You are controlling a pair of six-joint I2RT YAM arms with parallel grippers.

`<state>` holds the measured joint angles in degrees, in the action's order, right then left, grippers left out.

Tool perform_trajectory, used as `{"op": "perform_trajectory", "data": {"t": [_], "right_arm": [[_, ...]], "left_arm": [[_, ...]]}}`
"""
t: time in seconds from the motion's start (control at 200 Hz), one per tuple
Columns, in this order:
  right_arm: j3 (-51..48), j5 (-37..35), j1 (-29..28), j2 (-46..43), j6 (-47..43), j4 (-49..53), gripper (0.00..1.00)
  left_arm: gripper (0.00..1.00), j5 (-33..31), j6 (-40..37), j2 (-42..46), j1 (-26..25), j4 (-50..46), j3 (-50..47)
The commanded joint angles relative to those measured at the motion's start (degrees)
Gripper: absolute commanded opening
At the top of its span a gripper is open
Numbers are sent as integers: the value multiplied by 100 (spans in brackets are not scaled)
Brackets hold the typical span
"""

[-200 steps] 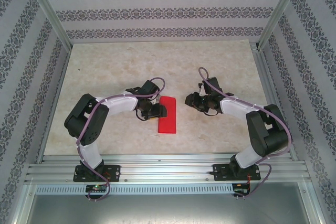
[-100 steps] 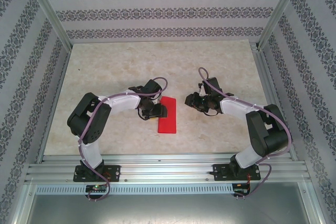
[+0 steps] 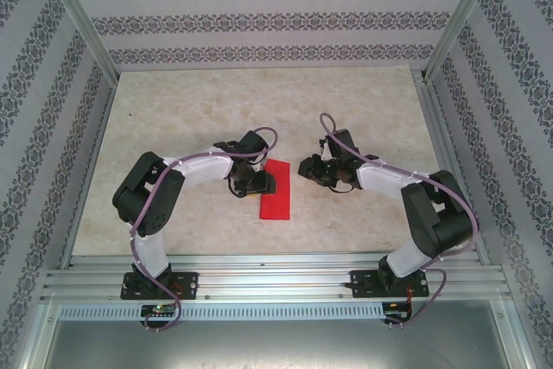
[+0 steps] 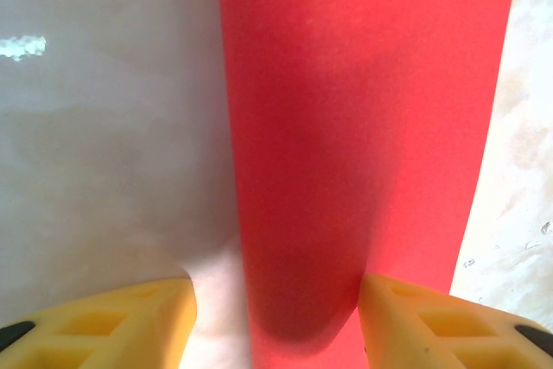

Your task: Fold a paper plane with a square sheet of paper (fold left side to right side)

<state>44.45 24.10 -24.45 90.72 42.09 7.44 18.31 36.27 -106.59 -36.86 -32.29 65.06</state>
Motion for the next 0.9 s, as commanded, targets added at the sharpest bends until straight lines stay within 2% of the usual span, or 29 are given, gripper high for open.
{"op": "perform_trajectory", "data": {"t": [0.0, 0.245, 0.49, 0.704, 0.899], "right_arm": [[18, 144, -231, 201, 290, -312, 30], [142, 209, -690, 632, 638, -543, 20], [288, 166, -829, 970, 715, -544, 17], [466, -150, -849, 1179, 540, 163, 14], [504, -282, -849, 1376, 410, 620, 12]], "left_arm": [[56, -105, -160, -515, -199, 399, -112], [56, -123, -173, -525, -208, 395, -115], [56, -134, -164, -530, -221, 400, -125], [56, -143, -147, -487, -225, 409, -139], [58, -228, -190, -69, -137, 228, -98]]}}
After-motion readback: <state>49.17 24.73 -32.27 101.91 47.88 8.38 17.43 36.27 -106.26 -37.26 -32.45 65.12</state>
